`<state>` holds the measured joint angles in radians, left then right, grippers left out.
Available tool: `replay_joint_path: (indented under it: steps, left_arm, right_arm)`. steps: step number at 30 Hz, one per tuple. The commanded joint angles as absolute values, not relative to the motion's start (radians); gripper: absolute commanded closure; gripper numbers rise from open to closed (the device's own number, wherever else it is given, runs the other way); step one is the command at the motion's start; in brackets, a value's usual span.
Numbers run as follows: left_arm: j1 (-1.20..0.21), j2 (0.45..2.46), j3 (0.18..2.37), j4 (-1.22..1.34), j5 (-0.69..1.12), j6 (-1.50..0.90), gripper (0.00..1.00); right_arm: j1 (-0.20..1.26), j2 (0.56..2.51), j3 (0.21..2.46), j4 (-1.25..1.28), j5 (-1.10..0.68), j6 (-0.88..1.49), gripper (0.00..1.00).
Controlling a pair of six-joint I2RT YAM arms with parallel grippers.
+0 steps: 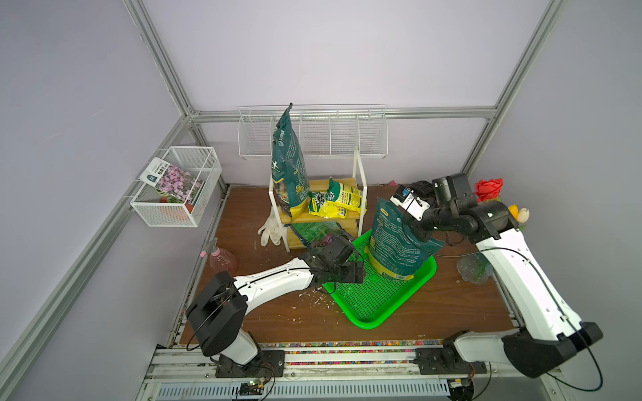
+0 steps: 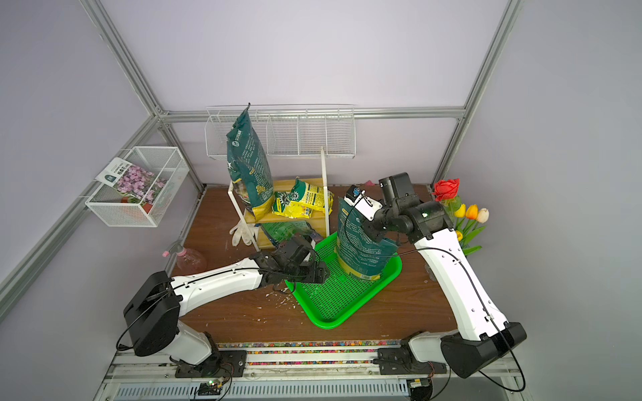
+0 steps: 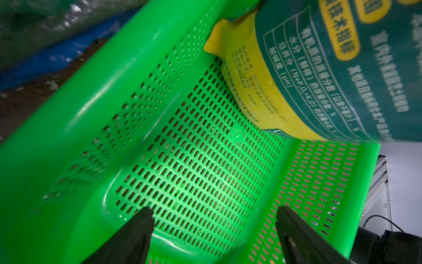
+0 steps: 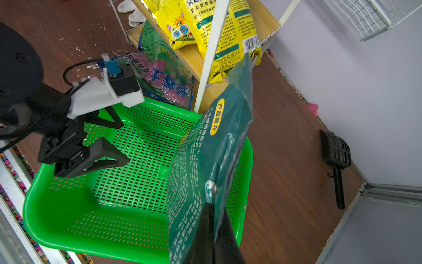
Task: Take down the fertilizer bag from the shelf
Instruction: Place the fertilizer bag in the storage box.
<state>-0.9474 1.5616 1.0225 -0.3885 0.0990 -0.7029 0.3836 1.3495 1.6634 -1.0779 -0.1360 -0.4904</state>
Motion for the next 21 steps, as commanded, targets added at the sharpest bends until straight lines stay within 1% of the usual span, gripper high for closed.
replay_joint_path:
  steps: [1, 5, 12, 19, 21]
  left_arm:
    - [-0.948, 1.556, 1.037, -0.415, 0.078, -0.692, 0.11]
    - [-0.948, 1.564, 1.047, -0.425, 0.078, -0.686, 0.11]
    - [-0.948, 1.572, 1.063, -0.431, 0.072, -0.683, 0.12]
    - [-0.948, 1.574, 1.077, -0.436, 0.068, -0.680, 0.11]
    - [-0.948, 1.578, 1.083, -0.438, 0.065, -0.675, 0.11]
  right_arm:
    - [0.377, 1.335, 1.691, -0.913, -0.094, -0.512, 1.00]
    - [0.374, 1.323, 1.696, -0.907, -0.036, -0.528, 1.00]
    - [0.357, 1.331, 1.686, -0.900, -0.025, -0.532, 1.00]
    - [0.358, 1.309, 1.592, -0.850, -0.097, -0.481, 1.00]
    - [0.358, 1.286, 1.549, -0.814, -0.128, -0.459, 0.93]
